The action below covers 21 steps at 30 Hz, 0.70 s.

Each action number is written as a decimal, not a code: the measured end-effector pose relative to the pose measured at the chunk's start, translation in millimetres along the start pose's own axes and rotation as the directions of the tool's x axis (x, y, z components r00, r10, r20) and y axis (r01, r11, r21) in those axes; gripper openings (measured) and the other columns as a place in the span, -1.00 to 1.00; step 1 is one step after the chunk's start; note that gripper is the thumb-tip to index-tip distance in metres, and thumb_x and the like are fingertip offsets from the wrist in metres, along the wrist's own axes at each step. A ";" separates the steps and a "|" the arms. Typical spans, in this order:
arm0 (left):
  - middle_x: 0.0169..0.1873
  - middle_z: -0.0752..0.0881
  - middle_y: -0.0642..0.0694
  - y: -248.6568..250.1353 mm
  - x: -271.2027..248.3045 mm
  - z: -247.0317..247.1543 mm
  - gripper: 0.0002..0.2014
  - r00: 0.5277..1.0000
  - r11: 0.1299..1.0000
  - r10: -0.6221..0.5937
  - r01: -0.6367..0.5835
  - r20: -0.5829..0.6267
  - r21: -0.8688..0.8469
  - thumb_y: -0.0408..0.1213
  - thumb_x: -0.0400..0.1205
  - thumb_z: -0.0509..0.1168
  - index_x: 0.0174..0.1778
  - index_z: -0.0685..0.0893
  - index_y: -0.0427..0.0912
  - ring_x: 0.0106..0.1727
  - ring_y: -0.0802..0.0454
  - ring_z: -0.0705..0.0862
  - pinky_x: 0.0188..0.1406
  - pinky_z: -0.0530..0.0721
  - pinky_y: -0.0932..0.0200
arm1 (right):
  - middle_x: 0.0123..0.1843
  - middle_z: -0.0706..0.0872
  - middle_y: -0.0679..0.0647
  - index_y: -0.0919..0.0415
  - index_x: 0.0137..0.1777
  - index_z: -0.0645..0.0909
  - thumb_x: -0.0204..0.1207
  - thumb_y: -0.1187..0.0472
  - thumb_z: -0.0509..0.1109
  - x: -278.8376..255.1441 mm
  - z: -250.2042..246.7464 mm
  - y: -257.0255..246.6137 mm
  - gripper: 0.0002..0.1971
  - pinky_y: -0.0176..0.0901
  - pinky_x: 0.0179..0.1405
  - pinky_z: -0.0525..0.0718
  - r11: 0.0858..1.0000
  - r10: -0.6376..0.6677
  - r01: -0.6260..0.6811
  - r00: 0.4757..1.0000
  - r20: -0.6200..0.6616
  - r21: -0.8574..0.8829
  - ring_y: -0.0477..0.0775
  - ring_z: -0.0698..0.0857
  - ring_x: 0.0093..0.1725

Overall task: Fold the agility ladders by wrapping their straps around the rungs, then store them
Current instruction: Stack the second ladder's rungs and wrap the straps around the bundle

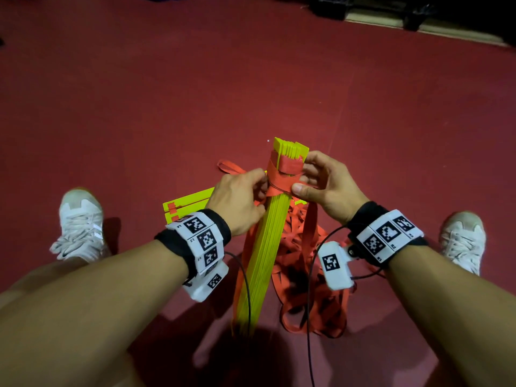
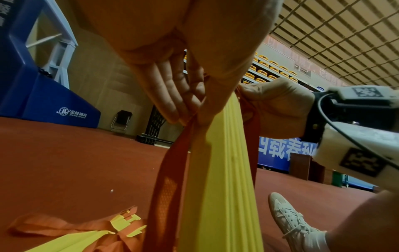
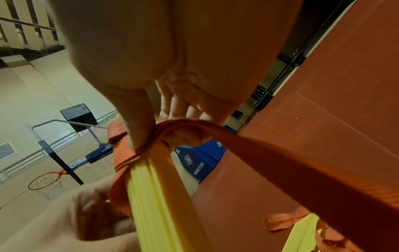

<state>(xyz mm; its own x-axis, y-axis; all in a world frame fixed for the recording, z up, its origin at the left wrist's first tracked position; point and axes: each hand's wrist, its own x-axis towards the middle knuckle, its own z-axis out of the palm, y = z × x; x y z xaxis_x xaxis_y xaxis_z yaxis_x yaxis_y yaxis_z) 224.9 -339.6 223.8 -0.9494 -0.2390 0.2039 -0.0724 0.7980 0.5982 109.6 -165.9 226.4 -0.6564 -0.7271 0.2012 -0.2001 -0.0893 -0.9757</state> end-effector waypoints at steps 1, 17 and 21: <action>-0.37 0.67 0.17 0.7 -0.5 0.6 -0.72 1.000 1.000 -0.008 0.008 0.011 0.000 -0.31 0.34 0.48 -0.16 0.55 0.05 -0.25 0.01 0.69 -0.04 0.71 -0.02 | 0.01 0.78 -0.09 0.21 0.20 0.55 0.38 0.38 0.52 -0.3 -0.3 -0.4 -0.60 -0.14 -0.06 0.68 1.000 0.003 -0.003 1.000 -0.006 0.004 0.10 0.58 -0.14; 0.12 0.72 -0.10 25.0 -6.6 11.9 -0.38 0.984 0.970 -0.161 0.172 -0.076 0.172 0.21 0.42 0.52 0.18 0.46 -0.10 0.23 -0.23 0.67 -0.03 0.44 0.01 | 0.00 0.80 -0.09 0.11 0.08 0.55 0.43 0.44 0.57 -1.6 14.2 -4.6 -0.64 -0.20 -0.12 0.72 0.999 -0.014 0.013 1.000 -0.021 -0.048 -0.09 0.66 -0.20; 0.10 0.75 -0.17 23.9 -4.7 11.0 -0.54 0.982 0.973 -0.172 0.182 -0.075 0.141 0.03 0.51 0.45 0.20 0.52 -0.12 0.20 -0.31 0.67 -0.07 0.41 0.02 | 0.08 0.70 0.09 0.15 0.09 0.51 0.45 0.49 0.55 -1.7 14.3 -8.4 -0.63 -0.19 -0.20 0.73 0.998 0.007 -0.011 0.998 -0.065 -0.065 -0.09 0.67 -0.24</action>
<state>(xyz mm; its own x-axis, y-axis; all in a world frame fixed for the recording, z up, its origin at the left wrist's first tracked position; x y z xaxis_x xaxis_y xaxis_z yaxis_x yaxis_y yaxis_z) 224.3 -313.4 228.6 -0.8969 -0.4140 0.1556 -0.2859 0.8112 0.5101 122.7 -173.6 233.0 -0.7037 -0.6819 0.1999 -0.2398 -0.0369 -0.9701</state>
